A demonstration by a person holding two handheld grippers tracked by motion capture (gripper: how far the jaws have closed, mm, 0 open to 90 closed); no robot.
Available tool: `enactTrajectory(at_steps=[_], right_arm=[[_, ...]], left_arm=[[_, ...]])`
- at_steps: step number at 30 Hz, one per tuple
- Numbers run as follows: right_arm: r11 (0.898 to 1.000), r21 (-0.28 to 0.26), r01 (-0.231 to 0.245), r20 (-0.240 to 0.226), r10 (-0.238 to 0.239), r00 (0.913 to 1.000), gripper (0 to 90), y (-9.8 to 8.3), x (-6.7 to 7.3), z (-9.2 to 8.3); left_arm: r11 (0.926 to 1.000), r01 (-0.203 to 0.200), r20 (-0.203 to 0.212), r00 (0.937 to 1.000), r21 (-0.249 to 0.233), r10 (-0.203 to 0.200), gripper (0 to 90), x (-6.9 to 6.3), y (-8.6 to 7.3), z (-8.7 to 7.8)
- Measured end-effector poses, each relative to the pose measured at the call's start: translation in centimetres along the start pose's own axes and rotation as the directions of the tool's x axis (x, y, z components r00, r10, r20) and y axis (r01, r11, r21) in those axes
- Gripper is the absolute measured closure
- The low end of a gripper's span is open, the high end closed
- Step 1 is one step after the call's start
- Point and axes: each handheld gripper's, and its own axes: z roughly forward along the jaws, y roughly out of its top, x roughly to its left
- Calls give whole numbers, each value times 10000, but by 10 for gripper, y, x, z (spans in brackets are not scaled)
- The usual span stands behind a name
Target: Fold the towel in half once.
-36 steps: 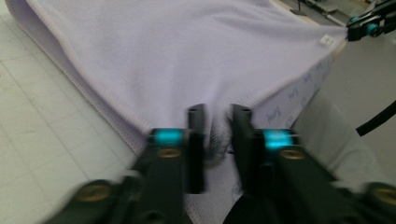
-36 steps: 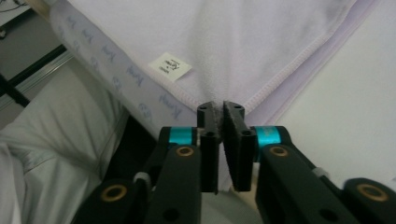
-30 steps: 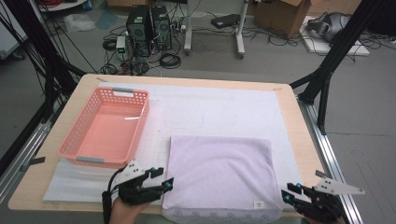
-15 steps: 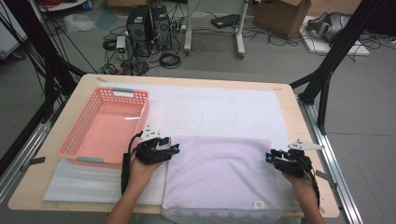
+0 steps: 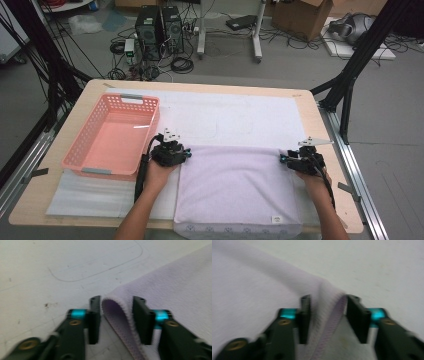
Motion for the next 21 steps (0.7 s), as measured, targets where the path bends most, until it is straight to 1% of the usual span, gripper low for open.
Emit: enactTrajectory(at_steps=[1,2,3,4,5,6,7,8,9,10,11,12,13,16,17,18,19,21], right_arm=[[9997,74,217,-282,-215,9994,824,1,2,0],[9992,161,360,-252,-356,9990,847,2,6,-1],[9989,262,384,-242,-377,9990,857,3,7,-1],[9992,290,263,-420,-250,9988,861,3,6,-1],[9995,297,129,-567,-112,9983,862,3,4,-2],[9999,71,158,-531,-154,9985,864,3,2,-5],[9990,-396,218,-414,-234,9989,865,4,-1,-10],[9965,-800,250,-371,-281,9989,866,7,-3,-14],[9950,-958,276,-258,-302,9992,866,9,-3,-17],[9919,-1154,524,18,-526,9986,866,14,-4,-19],[9899,-1261,649,160,-634,9979,866,18,-4,-19],[9867,-1436,759,317,-721,9969,865,23,-6,-18],[9850,-1524,805,428,-748,9963,865,28,-8,-17],[9793,-1791,948,776,-820,9936,864,44,-14,-11],[9787,-1785,1014,884,-867,9923,864,49,-16,-9],[9789,-1768,1024,996,-857,9913,864,53,-18,-7],[9788,-1770,1029,1057,-851,9908,864,57,-20,-4],[9802,-1714,995,1143,-805,9902,864,65,-22,3]], left_arm=[[9999,-153,137,9998,39,152,788,-2,0,0],[9994,-354,51,9994,66,354,844,-4,1,0],[9994,-334,9,9994,91,333,853,-5,1,-1],[9997,-230,26,9997,88,230,859,-4,2,-1],[10000,-43,-134,9999,-49,43,861,-2,3,-3],[9988,114,-220,9997,-477,-125,862,1,4,-7],[9972,203,-232,9995,-715,-220,863,3,7,-9],[9972,168,-283,9994,-728,-189,864,4,11,-10],[9962,-144,-417,9991,-857,108,863,4,19,-11],[9944,-338,-537,9982,-1005,285,863,4,24,-11],[9932,-517,-664,9968,-1042,449,863,5,31,-11],[9909,-564,-763,9960,-1222,473,863,7,38,-11],[9900,-549,-827,9956,-1301,444,863,10,46,-10],[9866,-508,-1096,9934,-1552,339,866,19,58,-3],[9866,-363,-1064,9941,-1589,194,866,23,61,-1],[9871,-302,-1055,9943,-1571,136,865,28,64,2],[9886,-272,-1132,9935,-1481,104,866,31,68,6],[9888,-294,-1238,9922,-1463,112,867,33,72,10]])
